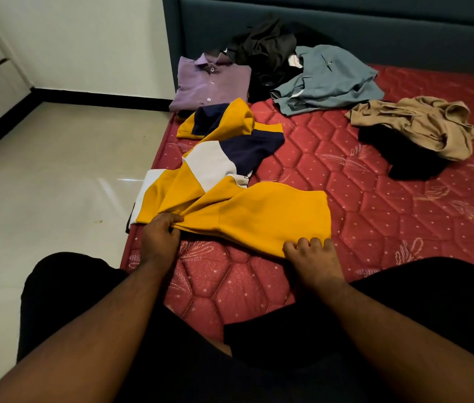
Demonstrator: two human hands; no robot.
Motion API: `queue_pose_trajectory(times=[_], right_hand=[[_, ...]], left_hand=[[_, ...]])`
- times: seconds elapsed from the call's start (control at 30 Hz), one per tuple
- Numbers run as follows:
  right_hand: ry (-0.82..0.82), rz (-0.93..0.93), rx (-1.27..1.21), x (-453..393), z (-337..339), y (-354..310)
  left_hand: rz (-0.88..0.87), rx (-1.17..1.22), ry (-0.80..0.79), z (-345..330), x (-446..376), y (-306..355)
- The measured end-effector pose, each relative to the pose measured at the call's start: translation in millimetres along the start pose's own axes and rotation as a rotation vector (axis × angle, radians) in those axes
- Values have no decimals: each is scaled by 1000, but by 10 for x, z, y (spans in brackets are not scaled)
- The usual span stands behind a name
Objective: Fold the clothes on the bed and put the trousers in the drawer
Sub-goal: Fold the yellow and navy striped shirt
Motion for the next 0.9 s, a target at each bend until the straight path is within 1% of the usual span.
queue_pose_trajectory(times=[0.13,0.2,0.23,0.27,0.3,0.37,0.4,0.43,0.47,0.5,0.57,0.6,0.63,0.67,0.77,0.83,0.9], right_hand=[[-32,9,27,15,12,-33],[26,-19,25,-65,176,15],[-18,-21,-15,-86,241,25],[-126,25,-57,-92,285,9],[-278,93,-121,-75,341,-10],[-656,170,-341,25,496,-57],[-844,179,-471,94,556,-77],[-962,162,-585,88,592,-84],[-954,137,-684,23,615,-98],[-781,92,-778,-131,601,-100],[-193,-92,-934,-509,575,-42],[42,-161,-975,-667,550,-23],[136,-211,-988,-753,491,-20],[109,-235,-994,-826,409,-58],[-156,-243,-935,-803,264,-233],[-294,-253,-982,-643,225,-308],[-467,-281,-1050,-471,201,-358]], left_hand=[[5,6,-2,10,4,0],[1,17,2,18,3,14],[-1,18,1,20,1,17],[-4,17,-3,26,-6,14],[-9,16,-13,26,-7,11],[-14,14,-25,20,-12,4],[-11,14,-25,15,-13,2],[-8,16,-21,16,-14,-3],[-3,20,-18,13,-14,-9],[1,24,-17,12,-15,-16],[5,37,-17,6,-8,-30],[4,43,-14,12,-15,-48],[6,52,-23,10,-6,-49],[10,60,-27,21,-4,-56],[23,76,-27,42,-16,-63],[31,82,-23,47,-14,-58],[33,80,-16,35,-18,-56]])
Point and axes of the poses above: each hand's wrist, its own x-axis away from the middle knuckle, its own z-axis out of the back of the hand, y = z × x, the point moved 3 cm from there along -x, towards the middle knuckle, and after that the axes turned 15 degrees about y, right-handed, at the moved point
